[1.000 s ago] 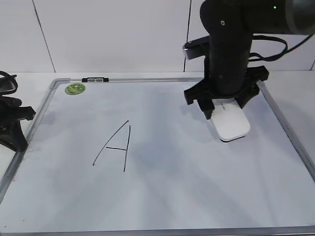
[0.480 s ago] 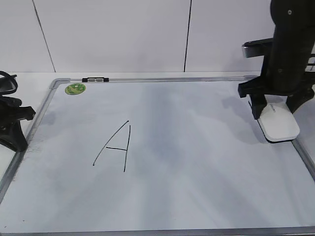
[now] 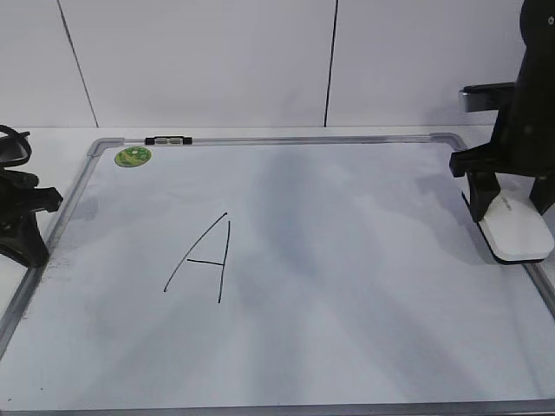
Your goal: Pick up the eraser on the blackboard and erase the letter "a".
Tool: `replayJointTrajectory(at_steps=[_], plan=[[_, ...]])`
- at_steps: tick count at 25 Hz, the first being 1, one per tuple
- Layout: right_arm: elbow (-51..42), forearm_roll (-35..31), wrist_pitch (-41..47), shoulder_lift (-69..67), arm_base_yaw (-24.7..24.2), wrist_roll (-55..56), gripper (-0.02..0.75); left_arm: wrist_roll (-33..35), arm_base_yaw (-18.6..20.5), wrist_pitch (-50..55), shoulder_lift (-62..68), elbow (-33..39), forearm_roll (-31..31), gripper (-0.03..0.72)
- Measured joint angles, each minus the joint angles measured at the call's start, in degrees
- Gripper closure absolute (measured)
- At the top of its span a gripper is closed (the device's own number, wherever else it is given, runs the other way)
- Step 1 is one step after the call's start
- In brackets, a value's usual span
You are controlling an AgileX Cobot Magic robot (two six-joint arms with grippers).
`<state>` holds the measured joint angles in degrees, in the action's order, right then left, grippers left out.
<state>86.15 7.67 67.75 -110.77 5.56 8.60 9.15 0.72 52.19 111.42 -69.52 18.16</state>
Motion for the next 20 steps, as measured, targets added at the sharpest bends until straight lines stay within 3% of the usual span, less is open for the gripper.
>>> replayJointTrajectory(at_steps=[20], plan=[[0.0, -1.7, -1.7, -3.9, -0.1, -2.0, 0.2, 0.0, 0.0, 0.0, 0.0, 0.0, 0.1, 0.667]])
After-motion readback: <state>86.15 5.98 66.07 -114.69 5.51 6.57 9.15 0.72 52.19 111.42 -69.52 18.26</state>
